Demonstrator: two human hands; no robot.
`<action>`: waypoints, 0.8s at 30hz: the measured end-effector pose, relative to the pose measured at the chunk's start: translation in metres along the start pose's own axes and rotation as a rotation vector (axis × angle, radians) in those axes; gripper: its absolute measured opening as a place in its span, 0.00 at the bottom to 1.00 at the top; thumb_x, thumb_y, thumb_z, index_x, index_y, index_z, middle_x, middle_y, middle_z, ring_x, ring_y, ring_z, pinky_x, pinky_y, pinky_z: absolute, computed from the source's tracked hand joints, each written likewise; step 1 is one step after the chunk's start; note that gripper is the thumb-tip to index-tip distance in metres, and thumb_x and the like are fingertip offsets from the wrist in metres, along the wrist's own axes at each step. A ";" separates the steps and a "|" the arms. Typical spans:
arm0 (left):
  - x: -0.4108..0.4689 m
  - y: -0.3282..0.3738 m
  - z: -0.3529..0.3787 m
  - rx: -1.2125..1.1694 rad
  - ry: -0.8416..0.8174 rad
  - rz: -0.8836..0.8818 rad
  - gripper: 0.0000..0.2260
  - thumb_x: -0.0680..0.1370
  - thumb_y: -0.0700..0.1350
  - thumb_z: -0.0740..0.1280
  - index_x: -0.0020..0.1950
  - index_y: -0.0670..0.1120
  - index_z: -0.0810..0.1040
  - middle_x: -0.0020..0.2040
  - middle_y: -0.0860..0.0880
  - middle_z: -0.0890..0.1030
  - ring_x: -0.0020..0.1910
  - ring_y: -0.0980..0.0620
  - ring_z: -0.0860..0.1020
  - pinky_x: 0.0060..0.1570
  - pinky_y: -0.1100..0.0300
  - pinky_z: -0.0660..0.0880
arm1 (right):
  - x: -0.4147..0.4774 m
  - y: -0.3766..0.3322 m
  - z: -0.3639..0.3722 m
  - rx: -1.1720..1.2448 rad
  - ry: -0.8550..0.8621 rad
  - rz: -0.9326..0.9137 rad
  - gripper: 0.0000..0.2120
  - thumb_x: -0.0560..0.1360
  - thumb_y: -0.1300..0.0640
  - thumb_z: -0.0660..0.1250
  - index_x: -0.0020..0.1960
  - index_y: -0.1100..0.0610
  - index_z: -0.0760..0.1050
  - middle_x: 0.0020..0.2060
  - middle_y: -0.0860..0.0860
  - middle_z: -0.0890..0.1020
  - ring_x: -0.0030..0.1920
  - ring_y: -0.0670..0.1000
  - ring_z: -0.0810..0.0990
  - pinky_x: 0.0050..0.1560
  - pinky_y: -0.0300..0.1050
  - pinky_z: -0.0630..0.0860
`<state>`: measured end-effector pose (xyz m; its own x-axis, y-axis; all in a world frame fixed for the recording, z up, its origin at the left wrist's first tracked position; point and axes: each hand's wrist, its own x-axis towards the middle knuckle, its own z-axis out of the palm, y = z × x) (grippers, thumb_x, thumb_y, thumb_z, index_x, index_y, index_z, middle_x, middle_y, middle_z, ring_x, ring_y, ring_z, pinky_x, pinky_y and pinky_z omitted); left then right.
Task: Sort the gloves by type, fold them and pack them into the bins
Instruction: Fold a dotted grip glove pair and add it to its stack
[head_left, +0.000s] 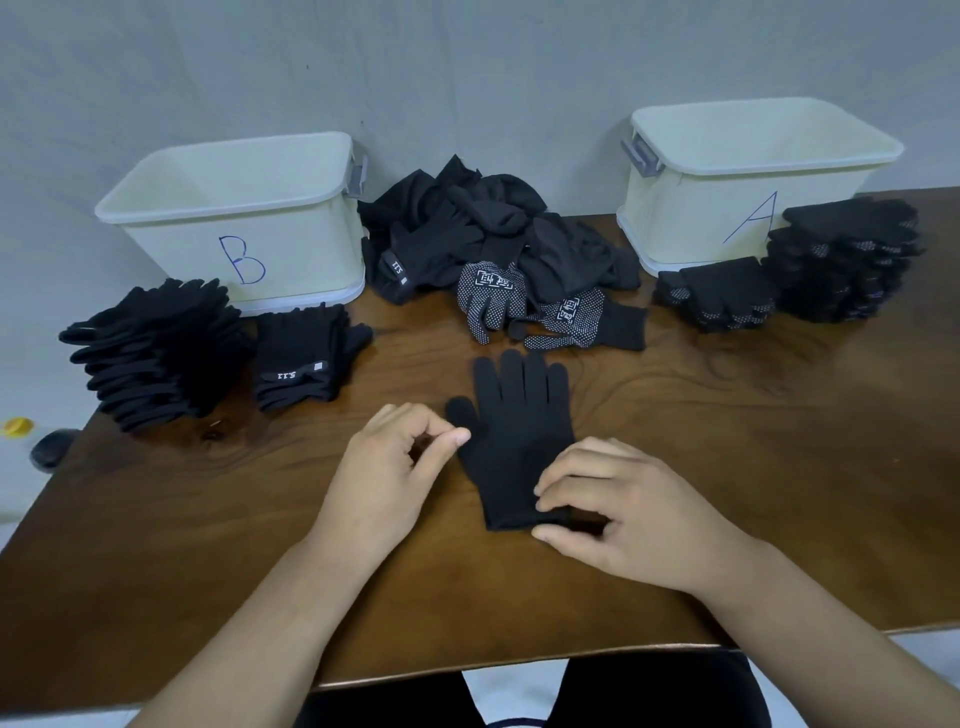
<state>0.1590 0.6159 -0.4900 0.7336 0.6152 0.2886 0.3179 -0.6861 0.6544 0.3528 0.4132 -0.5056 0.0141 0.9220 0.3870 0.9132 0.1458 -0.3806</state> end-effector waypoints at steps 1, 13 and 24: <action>0.000 0.001 0.001 0.021 -0.022 0.015 0.12 0.83 0.57 0.67 0.40 0.58 0.75 0.43 0.59 0.78 0.48 0.54 0.76 0.46 0.67 0.70 | 0.000 0.000 0.000 -0.019 -0.004 -0.011 0.09 0.79 0.45 0.76 0.53 0.49 0.87 0.54 0.40 0.84 0.58 0.42 0.80 0.57 0.45 0.77; -0.006 0.002 0.001 0.110 -0.479 0.417 0.19 0.75 0.41 0.69 0.65 0.54 0.78 0.70 0.60 0.76 0.75 0.59 0.70 0.81 0.48 0.59 | 0.004 -0.007 0.004 -0.140 0.028 -0.044 0.04 0.80 0.53 0.73 0.48 0.53 0.85 0.49 0.43 0.84 0.51 0.44 0.81 0.50 0.40 0.80; -0.005 0.001 0.008 0.175 -0.379 0.456 0.07 0.84 0.50 0.68 0.61 0.52 0.81 0.68 0.58 0.79 0.73 0.58 0.73 0.75 0.52 0.68 | 0.005 0.001 0.001 0.053 0.061 0.074 0.11 0.79 0.48 0.76 0.56 0.53 0.84 0.56 0.43 0.82 0.58 0.44 0.79 0.58 0.44 0.78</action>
<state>0.1603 0.6091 -0.4968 0.9709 0.0865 0.2232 -0.0075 -0.9210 0.3896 0.3536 0.4183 -0.5047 0.1072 0.9075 0.4062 0.8858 0.0984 -0.4536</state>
